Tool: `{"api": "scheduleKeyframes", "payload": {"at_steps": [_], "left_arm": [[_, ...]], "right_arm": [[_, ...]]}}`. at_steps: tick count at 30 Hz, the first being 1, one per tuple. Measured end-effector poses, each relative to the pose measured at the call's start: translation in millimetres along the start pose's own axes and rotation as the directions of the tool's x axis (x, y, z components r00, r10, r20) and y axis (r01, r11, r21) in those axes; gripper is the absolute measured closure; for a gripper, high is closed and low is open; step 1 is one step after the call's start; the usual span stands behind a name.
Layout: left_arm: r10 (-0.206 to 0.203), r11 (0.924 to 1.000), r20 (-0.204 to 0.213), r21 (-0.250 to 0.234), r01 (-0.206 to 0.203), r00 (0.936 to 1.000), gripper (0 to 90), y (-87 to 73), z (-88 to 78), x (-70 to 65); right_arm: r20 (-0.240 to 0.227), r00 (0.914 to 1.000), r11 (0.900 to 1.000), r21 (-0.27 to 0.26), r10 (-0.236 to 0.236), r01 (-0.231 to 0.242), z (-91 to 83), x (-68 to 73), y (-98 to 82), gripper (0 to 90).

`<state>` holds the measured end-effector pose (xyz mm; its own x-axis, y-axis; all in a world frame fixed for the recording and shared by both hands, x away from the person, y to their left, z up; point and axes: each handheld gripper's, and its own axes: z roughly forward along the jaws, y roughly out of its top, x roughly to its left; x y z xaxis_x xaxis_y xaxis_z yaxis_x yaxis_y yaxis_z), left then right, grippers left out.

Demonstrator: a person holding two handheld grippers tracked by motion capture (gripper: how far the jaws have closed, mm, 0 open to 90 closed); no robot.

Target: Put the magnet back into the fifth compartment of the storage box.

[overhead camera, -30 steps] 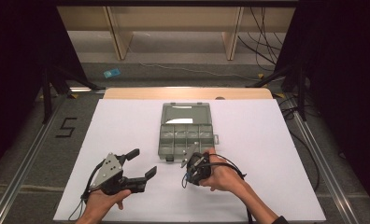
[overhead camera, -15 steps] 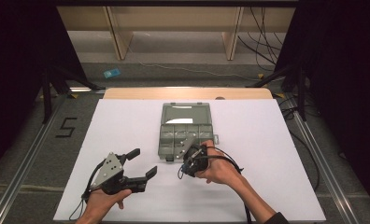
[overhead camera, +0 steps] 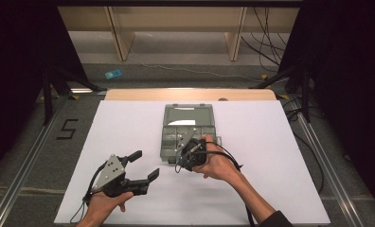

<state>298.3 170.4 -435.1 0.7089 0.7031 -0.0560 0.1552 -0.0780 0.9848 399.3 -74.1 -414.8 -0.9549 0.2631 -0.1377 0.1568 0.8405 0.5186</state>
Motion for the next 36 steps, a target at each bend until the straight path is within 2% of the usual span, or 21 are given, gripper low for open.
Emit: {"api": "scheduleKeyframes", "payload": {"at_steps": [1,19,26,36], "left_arm": [[0.0,1.0,0.0,0.001,0.0,1.0,15.6,0.0,0.0,0.1],[-0.003,1.0,-0.004,0.002,0.003,1.0,15.7,0.2,-0.2,-0.1],[0.005,1.0,0.004,-0.002,-0.005,1.0,15.7,0.5,0.7,0.4],[-0.004,1.0,0.006,-0.003,0.004,1.0,15.7,0.7,0.7,-0.3]], "right_arm": [[0.012,0.9999,1.0,-0.013,-0.005,0.005,0.4,-1.5,2.1,62.3],[0.037,0.9993,0.996,-0.084,0.009,-0.006,2.9,-13.1,17.3,62.3],[0.04,0.9991,0.996,-0.088,0.015,-0.012,8.2,-16.9,22.2,62.3],[0.047,0.9989,0.995,-0.096,0.006,-0.002,16.4,-20.1,31.5,62.3]]}}
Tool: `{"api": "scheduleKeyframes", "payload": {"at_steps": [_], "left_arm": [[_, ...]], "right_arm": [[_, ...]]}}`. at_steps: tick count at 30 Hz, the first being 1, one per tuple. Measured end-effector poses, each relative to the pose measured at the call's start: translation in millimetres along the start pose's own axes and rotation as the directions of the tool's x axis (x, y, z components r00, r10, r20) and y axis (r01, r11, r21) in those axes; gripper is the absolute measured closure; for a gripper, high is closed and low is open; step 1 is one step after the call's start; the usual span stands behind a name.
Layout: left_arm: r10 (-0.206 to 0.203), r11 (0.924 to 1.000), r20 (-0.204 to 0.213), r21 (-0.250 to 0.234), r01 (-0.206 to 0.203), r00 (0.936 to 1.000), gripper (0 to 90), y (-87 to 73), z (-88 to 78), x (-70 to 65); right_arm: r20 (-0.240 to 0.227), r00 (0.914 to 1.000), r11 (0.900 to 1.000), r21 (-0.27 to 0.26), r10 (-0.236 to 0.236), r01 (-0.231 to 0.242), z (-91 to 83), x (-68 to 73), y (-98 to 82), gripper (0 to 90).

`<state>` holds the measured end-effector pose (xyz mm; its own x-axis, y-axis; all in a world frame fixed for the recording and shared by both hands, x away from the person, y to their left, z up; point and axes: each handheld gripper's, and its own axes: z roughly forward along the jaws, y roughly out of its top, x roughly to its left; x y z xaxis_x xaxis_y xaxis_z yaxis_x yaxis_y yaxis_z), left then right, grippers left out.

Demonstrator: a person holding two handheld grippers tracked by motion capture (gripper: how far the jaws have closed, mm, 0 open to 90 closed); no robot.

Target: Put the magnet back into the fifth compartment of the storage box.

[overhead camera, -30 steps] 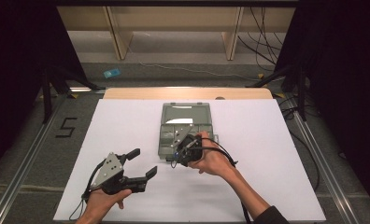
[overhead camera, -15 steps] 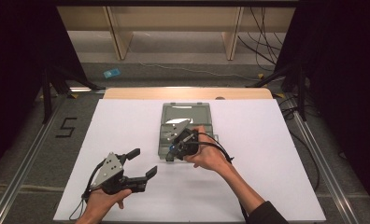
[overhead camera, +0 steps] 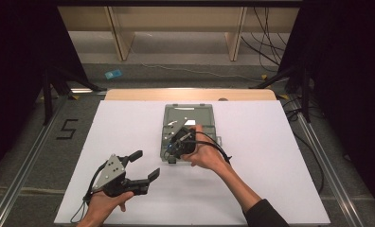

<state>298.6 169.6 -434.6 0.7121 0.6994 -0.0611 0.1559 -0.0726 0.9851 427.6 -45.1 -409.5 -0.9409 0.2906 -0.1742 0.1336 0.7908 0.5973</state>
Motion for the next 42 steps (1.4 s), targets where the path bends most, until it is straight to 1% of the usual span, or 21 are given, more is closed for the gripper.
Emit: {"api": "scheduleKeyframes", "payload": {"at_steps": [4,10,14,16,21,27,28,29,31,32,33,34,37,42], "left_arm": [[0.004,1.0,-0.003,-0.002,-0.004,1.0,15.7,0.4,-0.5,0.4],[0.002,1.0,0.0,-0.001,-0.002,1.0,15.7,0.3,-0.2,-0.1],[0.0,1.0,0.001,-0.001,0.0,1.0,15.7,0.4,-0.2,-0.2],[0.0,1.0,0.001,-0.001,0.0,1.0,15.7,0.4,-0.1,-0.1],[0.0,1.0,0.001,0.0,0.0,1.0,15.7,0.5,0.0,-0.2],[0.031,0.9995,-0.009,-0.008,-0.031,0.9995,15.7,1.3,0.2,2.2],[0.011,0.9999,-0.001,-0.005,-0.011,0.9999,15.7,0.9,0.0,0.7],[-0.008,1.0,0.002,-0.001,0.008,1.0,15.7,0.5,-0.3,-0.7],[0.003,1.0,0.004,-0.009,-0.003,1.0,15.7,0.7,0.1,0.3],[0.0,0.9999,0.01,-0.014,0.0,1.0,15.7,0.5,0.5,0.3],[0.0,0.9999,0.008,-0.012,0.0,1.0,15.7,0.5,0.3,0.2],[0.001,1.0,0.001,-0.003,-0.001,1.0,15.7,0.9,-0.5,-0.1],[-0.002,1.0,0.001,-0.005,0.002,1.0,15.7,0.9,-0.5,0.0],[-0.002,1.0,0.001,-0.006,0.002,1.0,15.7,1.0,-0.5,0.1]], "right_arm": [[-0.005,1.0,1.0,0.003,0.003,-0.003,6.9,-1.7,2.9,62.3],[0.007,0.9999,1.0,0.007,0.01,-0.01,16.9,-7.0,3.2,62.3],[0.008,0.9998,1.0,0.009,0.019,-0.019,19.5,-10.1,2.8,62.3],[0.016,0.9996,1.0,0.008,0.025,-0.025,20.9,-11.2,2.8,62.3],[0.014,0.9995,1.0,0.008,0.029,-0.029,24.9,-13.2,3.7,62.3],[0.006,0.9996,1.0,0.013,0.028,-0.028,30.6,-14.4,6.1,62.2],[0.015,0.9995,0.999,0.014,0.029,-0.029,32.5,-14.1,6.4,62.2],[0.012,0.9995,0.999,0.015,0.029,-0.029,33.3,-14.6,6.5,62.2],[0.013,0.9995,0.999,0.02,0.03,-0.03,35.6,-15.4,6.4,62.2],[0.01,0.9995,0.999,0.023,0.029,-0.029,37.3,-16.0,6.1,62.1],[0.014,0.9994,0.999,0.024,0.03,-0.031,38.3,-15.9,5.8,62.1],[0.008,0.9995,0.999,0.027,0.031,-0.031,39.3,-16.2,5.4,62.1],[0.001,0.9995,0.999,0.038,0.032,-0.032,41.3,-16.7,4.4,62.1],[0.005,0.9995,0.999,0.042,0.032,-0.032,41.9,-17.0,3.8,61.9]]}}
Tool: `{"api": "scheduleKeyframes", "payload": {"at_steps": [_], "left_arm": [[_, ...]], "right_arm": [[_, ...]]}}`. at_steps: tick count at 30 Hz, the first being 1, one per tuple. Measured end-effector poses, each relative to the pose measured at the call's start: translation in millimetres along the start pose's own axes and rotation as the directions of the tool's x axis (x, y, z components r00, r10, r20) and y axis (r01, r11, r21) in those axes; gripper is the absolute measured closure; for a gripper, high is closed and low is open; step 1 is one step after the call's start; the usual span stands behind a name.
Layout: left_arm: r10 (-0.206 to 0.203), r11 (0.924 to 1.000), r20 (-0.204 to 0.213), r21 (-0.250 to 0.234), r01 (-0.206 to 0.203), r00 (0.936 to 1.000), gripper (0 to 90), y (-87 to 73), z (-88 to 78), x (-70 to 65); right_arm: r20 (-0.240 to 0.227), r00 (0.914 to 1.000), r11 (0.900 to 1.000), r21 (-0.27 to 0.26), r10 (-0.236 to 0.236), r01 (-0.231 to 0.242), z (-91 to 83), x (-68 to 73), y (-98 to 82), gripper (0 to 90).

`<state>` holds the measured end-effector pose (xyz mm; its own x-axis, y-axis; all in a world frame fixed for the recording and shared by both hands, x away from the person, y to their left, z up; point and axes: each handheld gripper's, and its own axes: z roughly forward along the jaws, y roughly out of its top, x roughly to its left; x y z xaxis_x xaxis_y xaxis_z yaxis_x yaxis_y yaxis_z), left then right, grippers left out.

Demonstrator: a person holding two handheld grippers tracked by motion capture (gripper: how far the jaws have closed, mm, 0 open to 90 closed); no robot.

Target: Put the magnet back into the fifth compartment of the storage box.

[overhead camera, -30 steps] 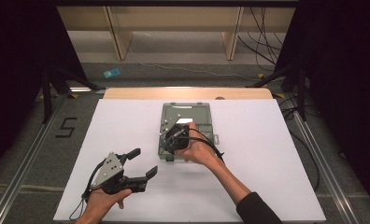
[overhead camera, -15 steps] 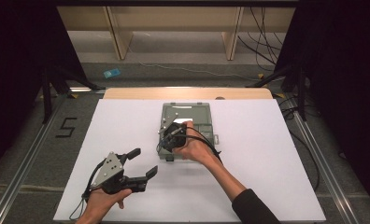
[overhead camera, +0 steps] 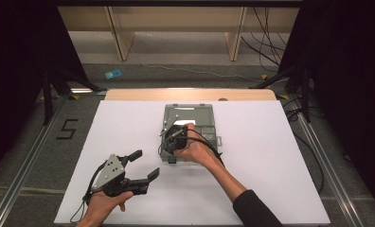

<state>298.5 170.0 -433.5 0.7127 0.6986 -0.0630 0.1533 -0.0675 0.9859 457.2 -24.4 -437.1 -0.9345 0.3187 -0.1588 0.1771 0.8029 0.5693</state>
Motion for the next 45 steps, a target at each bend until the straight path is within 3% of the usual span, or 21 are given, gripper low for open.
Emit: {"api": "scheduleKeyframes", "payload": {"at_steps": [10,16,23,25,27,37,45], "left_arm": [[-0.002,1.0,0.006,-0.01,0.003,1.0,15.7,-0.2,1.1,0.0],[-0.005,1.0,0.0,-0.003,0.005,1.0,15.7,0.1,0.2,-0.2],[-0.001,1.0,0.0,0.0,0.001,1.0,15.7,0.1,0.0,0.1],[0.012,0.9999,-0.003,-0.003,-0.012,0.9999,15.7,0.4,0.2,1.2],[-0.006,0.9999,0.008,-0.01,0.006,1.0,15.7,-0.4,1.2,0.2],[-0.005,1.0,0.003,-0.008,0.005,1.0,15.7,0.0,0.8,0.3],[-0.003,0.9999,0.006,-0.011,0.003,1.0,15.7,-0.2,1.5,0.5]], "right_arm": [[-0.001,1.0,1.0,0.012,0.001,-0.001,3.7,0.6,-0.8,60.2],[0.015,0.9998,1.0,-0.008,0.016,-0.016,1.9,-0.6,-0.6,49.7],[0.022,0.9981,0.997,-0.046,0.058,-0.057,-10.2,-4.8,-2.8,38.0],[0.028,0.9978,0.997,-0.049,0.06,-0.058,-11.9,-5.3,-3.4,37.5],[0.027,0.9975,0.996,-0.056,0.066,-0.064,-15.7,-5.8,-4.6,36.8],[0.026,0.9956,0.991,-0.102,0.09,-0.087,-33.5,-2.5,-10.3,32.8],[0.036,0.9944,0.982,-0.166,0.099,-0.092,-50.6,2.3,-10.9,31.1]]}}
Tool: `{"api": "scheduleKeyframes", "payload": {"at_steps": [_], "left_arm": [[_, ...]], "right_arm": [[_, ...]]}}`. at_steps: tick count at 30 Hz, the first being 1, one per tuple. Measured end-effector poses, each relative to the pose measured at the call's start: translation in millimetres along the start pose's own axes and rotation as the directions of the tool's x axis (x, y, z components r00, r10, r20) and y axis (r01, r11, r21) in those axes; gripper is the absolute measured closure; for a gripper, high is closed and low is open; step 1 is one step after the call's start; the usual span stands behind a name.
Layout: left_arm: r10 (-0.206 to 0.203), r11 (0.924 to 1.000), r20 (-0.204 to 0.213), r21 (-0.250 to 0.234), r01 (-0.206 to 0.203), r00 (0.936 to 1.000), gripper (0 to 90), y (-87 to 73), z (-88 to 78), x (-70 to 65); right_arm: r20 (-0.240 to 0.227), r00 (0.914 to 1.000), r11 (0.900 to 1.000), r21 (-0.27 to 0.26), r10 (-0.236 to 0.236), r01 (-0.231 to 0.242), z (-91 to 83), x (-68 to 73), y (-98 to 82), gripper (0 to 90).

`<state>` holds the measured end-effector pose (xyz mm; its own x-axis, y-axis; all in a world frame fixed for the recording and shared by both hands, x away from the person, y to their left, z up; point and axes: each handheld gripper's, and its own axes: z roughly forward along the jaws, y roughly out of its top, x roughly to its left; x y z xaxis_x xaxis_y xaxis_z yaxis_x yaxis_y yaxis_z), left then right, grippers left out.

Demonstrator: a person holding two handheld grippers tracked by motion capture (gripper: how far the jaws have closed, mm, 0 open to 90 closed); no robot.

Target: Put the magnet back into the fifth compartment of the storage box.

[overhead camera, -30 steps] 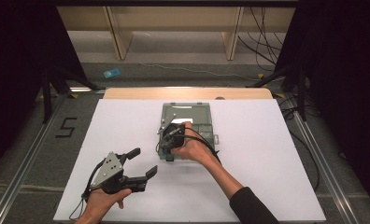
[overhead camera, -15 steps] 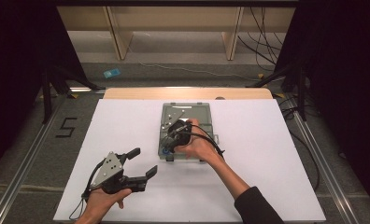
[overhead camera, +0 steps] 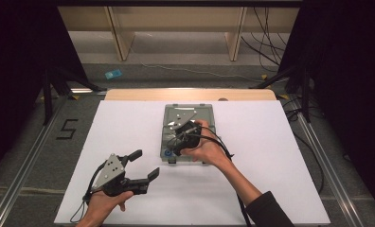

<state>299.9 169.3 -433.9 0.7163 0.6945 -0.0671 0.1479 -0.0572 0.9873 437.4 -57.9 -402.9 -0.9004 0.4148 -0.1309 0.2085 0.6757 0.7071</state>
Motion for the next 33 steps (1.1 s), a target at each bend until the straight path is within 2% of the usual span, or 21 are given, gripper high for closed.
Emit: {"api": "scheduleKeyframes", "payload": {"at_steps": [4,7,12,13,20,22,23,27,33], "left_arm": [[-0.001,1.0,0.0,-0.001,0.001,1.0,15.7,0.0,-0.1,-0.1],[-0.003,1.0,-0.001,-0.001,0.003,1.0,15.7,0.1,-0.2,0.0],[-0.004,1.0,-0.001,-0.001,0.004,1.0,15.7,0.1,-0.1,0.1],[-0.005,1.0,-0.001,-0.002,0.005,1.0,15.7,0.1,-0.1,0.0],[-0.003,1.0,-0.001,0.0,0.003,1.0,15.7,0.1,-0.1,0.1],[-0.003,1.0,-0.002,0.0,0.003,1.0,15.7,0.1,-0.2,0.3],[0.002,1.0,-0.003,0.0,-0.002,1.0,15.7,0.2,-0.2,0.8],[0.003,1.0,-0.007,0.004,-0.003,1.0,15.7,0.4,-0.6,0.8],[0.005,0.9999,-0.011,0.01,-0.005,0.9999,15.7,0.5,-0.6,0.7]], "right_arm": [[0.0,0.9999,1.0,-0.012,-0.011,0.011,-4.5,3.6,0.8,29.7],[0.0,1.0,1.0,-0.01,0.003,-0.003,-7.8,5.4,-1.0,29.4],[0.015,0.9999,1.0,-0.02,-0.004,0.005,-10.5,4.7,-6.8,29.0],[0.005,1.0,1.0,-0.011,0.002,-0.002,-12.2,4.3,-7.6,28.7],[0.017,0.9998,0.999,-0.053,0.011,-0.01,-20.9,5.7,-12.2,28.1],[0.005,0.9999,0.999,-0.052,0.01,-0.009,-23.0,5.9,-12.4,28.1],[0.017,0.9998,0.998,-0.064,0.009,-0.008,-23.9,6.9,-13.0,28.1],[0.0,0.9999,0.998,-0.068,0.014,-0.013,-30.7,8.7,-17.2,28.1],[0.016,0.9992,0.994,-0.107,0.036,-0.034,-40.2,8.5,-24.7,27.9]]}}
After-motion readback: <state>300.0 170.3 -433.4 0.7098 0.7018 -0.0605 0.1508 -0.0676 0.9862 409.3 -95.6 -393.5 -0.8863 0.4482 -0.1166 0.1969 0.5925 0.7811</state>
